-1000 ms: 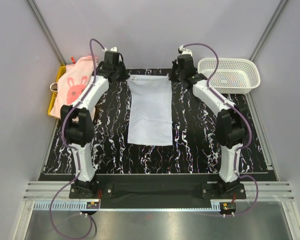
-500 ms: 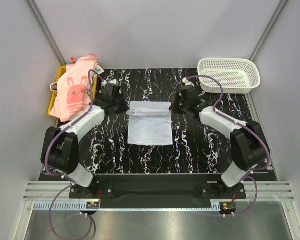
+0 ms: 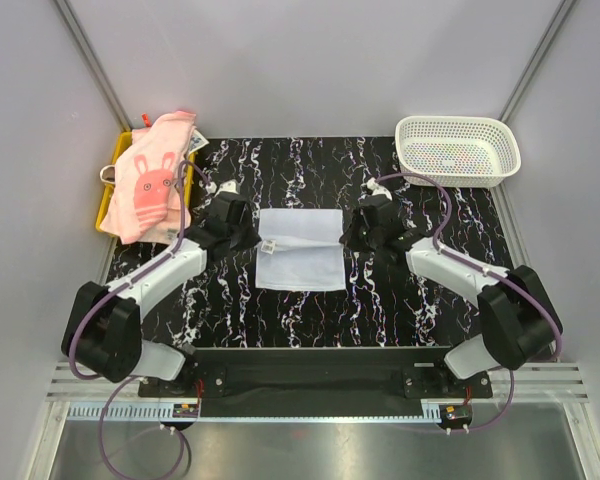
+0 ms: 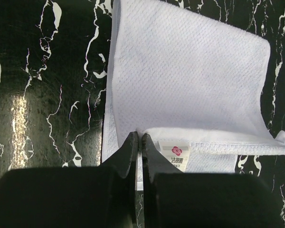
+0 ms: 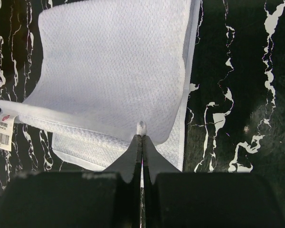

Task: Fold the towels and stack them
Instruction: Fold the towel

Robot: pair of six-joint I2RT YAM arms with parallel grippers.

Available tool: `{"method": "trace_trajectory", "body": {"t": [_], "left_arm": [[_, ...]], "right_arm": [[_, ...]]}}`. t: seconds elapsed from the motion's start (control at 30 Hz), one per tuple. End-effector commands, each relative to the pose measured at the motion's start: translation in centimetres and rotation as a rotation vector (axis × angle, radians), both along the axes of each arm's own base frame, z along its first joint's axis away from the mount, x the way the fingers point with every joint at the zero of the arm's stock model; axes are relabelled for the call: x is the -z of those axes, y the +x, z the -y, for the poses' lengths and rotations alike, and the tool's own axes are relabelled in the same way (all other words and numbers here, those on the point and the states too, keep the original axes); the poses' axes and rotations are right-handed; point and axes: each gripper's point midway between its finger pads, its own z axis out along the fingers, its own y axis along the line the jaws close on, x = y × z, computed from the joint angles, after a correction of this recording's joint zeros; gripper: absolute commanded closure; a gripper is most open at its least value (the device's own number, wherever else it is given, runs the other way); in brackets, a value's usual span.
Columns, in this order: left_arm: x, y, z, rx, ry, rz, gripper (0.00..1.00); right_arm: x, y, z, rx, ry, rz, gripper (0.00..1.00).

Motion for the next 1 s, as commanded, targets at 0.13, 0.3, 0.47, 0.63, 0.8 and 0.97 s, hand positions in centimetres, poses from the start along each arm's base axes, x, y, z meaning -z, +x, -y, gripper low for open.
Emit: {"method": "trace_trajectory", "body": {"t": [0.13,0.3,0.47,0.63,0.8,0.97], "left_arm": [[-1.9,-0.3,-0.2,-0.019,-0.006,0.089,1.00],[-1.1,-1.4,0.1,-0.001,-0.006,0.077,1.00],[0.6,-2.3,0.3,0.006,-0.011,0.049,1.00],[2.9,-3.5,0.5,0.008,-0.006,0.008,1.00],[4.0,-4.0,0.6,0.013,-0.007,-0.007,1.00],[5.1,-4.8,0.7,0.020,0.002,-0.032,1.00]], "right_arm": [[-1.9,-0.5,0.3,0.035,0.030,0.060,1.00],[-0.8,-1.6,0.3,0.036,0.043,0.040,1.00],[0.5,-2.3,0.2,0.029,0.036,0.018,1.00],[2.3,-3.3,0.1,0.025,0.030,-0.018,1.00],[3.1,-3.8,-0.4,0.011,0.053,-0.022,1.00],[3.6,-4.5,-0.8,-0.006,0.080,-0.042,0.94]]}}
